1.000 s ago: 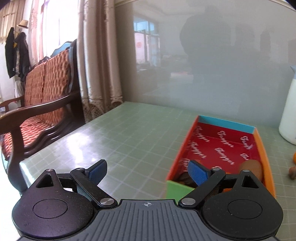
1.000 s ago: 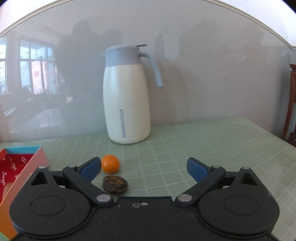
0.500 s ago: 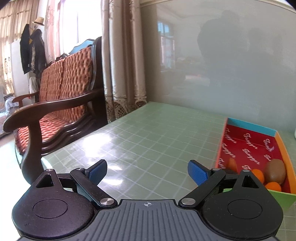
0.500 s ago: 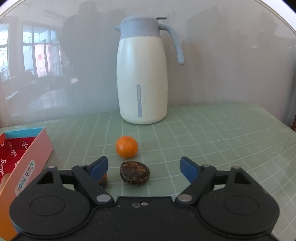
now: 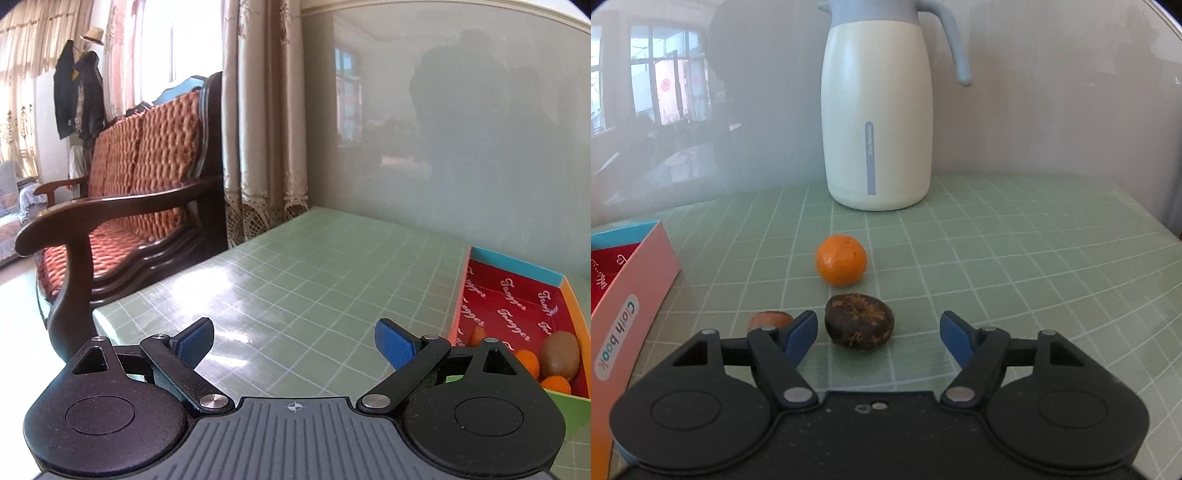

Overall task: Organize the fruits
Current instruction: 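Withdraw the left tool while the right gripper reaches toward the dark brown fruit, then close the right gripper on the dark brown fruit and carry it into the box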

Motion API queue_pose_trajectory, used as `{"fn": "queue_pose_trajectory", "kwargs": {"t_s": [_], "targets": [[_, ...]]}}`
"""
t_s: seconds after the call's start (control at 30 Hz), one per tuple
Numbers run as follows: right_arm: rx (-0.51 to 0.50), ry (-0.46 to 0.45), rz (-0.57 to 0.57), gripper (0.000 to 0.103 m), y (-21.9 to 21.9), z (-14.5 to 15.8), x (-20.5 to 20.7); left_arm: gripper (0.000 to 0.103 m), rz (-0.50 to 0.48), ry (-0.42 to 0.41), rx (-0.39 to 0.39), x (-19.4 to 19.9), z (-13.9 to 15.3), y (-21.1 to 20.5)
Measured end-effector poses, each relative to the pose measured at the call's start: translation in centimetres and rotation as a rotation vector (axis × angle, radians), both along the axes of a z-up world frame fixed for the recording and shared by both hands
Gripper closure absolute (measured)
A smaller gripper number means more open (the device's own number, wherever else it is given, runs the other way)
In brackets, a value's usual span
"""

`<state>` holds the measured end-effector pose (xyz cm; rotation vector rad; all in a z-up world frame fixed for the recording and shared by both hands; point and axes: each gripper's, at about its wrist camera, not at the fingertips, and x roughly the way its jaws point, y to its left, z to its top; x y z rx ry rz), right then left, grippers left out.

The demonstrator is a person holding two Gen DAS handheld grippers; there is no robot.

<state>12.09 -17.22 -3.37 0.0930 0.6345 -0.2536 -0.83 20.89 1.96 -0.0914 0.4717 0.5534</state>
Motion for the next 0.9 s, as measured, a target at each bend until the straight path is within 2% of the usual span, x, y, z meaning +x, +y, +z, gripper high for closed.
{"fn": "queue_pose_trajectory", "kwargs": {"t_s": [0.03, 0.1, 0.13, 0.3, 0.37, 0.43, 0.53, 0.6, 0.77, 0.9], "targets": [[0.002, 0.006, 0.006, 0.036, 0.0, -0.1, 0.1, 0.010, 0.006, -0.005, 0.002, -0.1, 0.1, 0.1], [0.015, 0.021, 0.019, 0.054, 0.0, -0.3, 0.3, 0.010, 0.019, -0.011, 0.003, -0.3, 0.2, 0.4], [0.023, 0.026, 0.024, 0.057, -0.1, -0.4, 0.4, 0.010, 0.027, -0.012, 0.001, -0.4, 0.2, 0.6], [0.017, 0.026, 0.033, 0.058, 0.1, -0.4, 0.4, 0.010, 0.056, -0.013, -0.017, -0.6, 0.1, 1.4], [0.033, 0.026, 0.037, 0.052, 0.0, -0.4, 0.5, 0.010, 0.066, -0.013, -0.022, -0.7, 0.1, 1.6], [0.049, 0.026, 0.048, 0.049, 0.0, -0.3, 0.6, 0.010, 0.074, -0.013, -0.026, -0.8, 0.0, 1.8], [0.048, 0.024, 0.059, 0.051, 0.1, -0.3, 0.7, 0.010, 0.077, -0.010, -0.023, -0.8, 0.0, 1.8], [0.058, 0.020, 0.058, 0.062, -0.2, -0.2, 0.9, 0.010, 0.076, -0.008, -0.019, -0.8, -0.1, 1.8], [0.099, 0.010, 0.064, 0.063, -0.6, 0.0, 0.8, 0.010, 0.079, -0.002, -0.017, -0.6, -0.2, 1.7], [0.087, -0.029, 0.075, 0.063, -0.3, 0.8, 0.0, 0.010, 0.083, -0.005, -0.018, -0.6, 0.0, 1.7]]}}
